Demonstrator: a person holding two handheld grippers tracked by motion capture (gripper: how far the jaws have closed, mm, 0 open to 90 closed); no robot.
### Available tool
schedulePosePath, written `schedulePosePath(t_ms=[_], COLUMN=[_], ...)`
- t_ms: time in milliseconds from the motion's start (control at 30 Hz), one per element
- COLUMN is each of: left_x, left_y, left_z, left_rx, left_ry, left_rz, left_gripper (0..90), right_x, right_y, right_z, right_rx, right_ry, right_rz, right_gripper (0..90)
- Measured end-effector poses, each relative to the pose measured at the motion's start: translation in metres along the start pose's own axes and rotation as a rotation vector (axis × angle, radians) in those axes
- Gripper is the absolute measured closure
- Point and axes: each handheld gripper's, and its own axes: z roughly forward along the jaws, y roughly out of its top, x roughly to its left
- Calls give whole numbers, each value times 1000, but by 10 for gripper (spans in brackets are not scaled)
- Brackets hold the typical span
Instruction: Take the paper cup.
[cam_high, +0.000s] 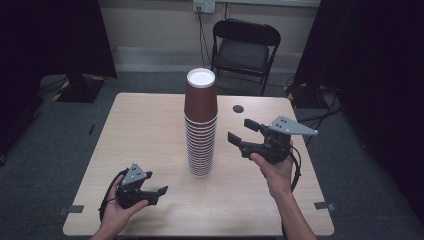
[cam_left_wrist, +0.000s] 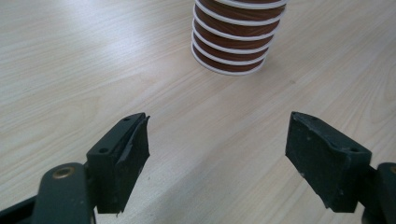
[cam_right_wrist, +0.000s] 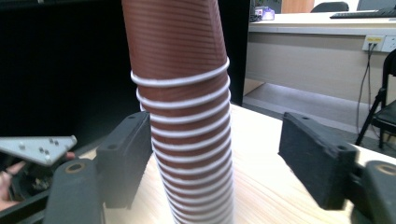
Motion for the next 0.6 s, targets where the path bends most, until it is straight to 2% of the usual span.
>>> schedulePosePath(t_ms=[133, 267, 600], left_x=[1, 0, 1], left_y=[0, 0, 0], left_z=[0, 1, 1], left_rx=[0, 4, 2], left_ry=[-1, -2, -7], left_rz=[-2, 6, -6], left_gripper=[213, 213, 213], right_x=[2, 6, 12], right_y=[9, 18, 36], right_z=[6, 13, 23], right_rx=[-12, -26, -61], right_ry=[-8, 4, 18], right_rz=[3, -19, -16], right_gripper=[140, 133, 134])
